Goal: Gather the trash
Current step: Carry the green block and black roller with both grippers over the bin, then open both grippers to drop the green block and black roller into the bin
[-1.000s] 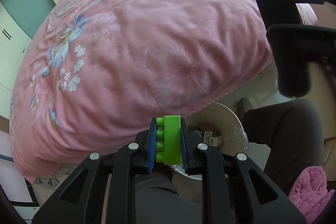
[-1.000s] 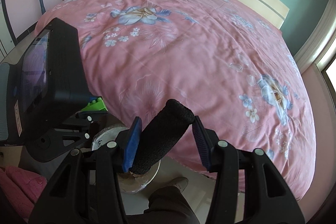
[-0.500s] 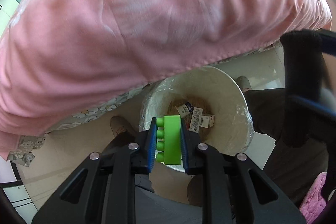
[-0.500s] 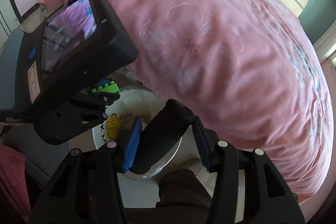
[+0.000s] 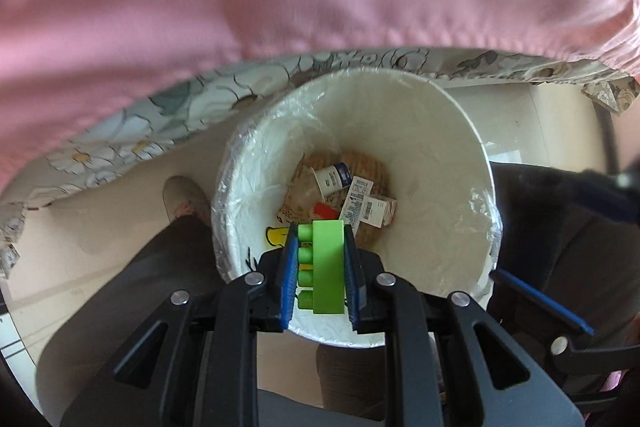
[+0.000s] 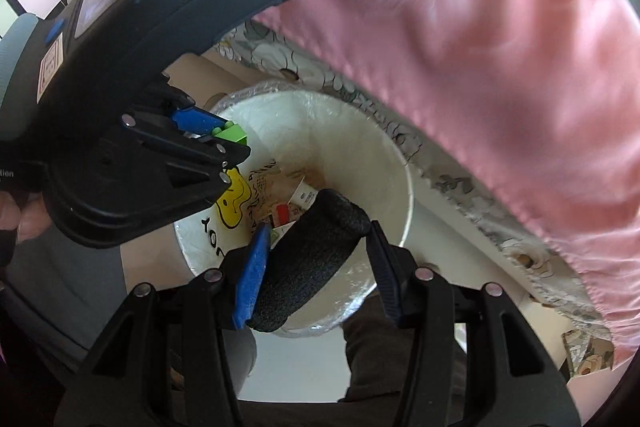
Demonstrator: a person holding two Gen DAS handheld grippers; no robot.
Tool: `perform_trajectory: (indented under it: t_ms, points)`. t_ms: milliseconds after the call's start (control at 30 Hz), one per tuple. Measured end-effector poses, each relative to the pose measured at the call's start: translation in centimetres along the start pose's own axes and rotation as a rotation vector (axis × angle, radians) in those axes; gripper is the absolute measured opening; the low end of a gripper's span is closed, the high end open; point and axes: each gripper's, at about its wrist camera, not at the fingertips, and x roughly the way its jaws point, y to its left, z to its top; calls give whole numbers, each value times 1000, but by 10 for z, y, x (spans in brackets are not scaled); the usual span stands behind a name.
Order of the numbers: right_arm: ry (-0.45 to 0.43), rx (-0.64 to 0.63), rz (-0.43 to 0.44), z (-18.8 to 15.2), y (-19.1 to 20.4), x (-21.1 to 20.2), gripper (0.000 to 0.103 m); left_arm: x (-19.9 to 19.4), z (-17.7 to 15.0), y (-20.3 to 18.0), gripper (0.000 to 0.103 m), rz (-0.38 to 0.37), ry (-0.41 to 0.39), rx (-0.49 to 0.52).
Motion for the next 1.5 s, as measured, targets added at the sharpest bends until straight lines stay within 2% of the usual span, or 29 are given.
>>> perform_trajectory:
  t_ms: [433, 733, 867, 900, 933, 967, 1000, 1267, 1500]
  points:
    - [106, 63, 54, 9, -5, 70, 51, 62, -1, 13, 23, -113, 66, -103]
    - [176, 80, 90, 6, -5, 107, 51, 90, 2, 18, 23, -111, 136, -135]
    - [178, 91, 97, 7, -6, 118, 51, 101, 3, 20, 23, -115, 155, -150]
    - [181, 86, 94, 7, -6, 120, 51, 102, 4, 21, 24, -116, 160, -152]
    - [187, 83, 80, 7, -6, 123, 53, 103, 4, 21, 36, -117, 164, -156]
    - [192, 81, 63, 7, -6, 125, 59, 104, 4, 21, 54, -117, 163, -163]
    - [192, 82, 56, 7, -6, 127, 61, 103, 5, 22, 58, -116, 154, -169]
    - [186, 134, 77, 3, -18, 127, 61, 101, 5, 20, 59, -117, 151, -169]
    - [190, 164, 93, 1, -20, 108, 61, 92, 2, 18, 59, -98, 147, -152]
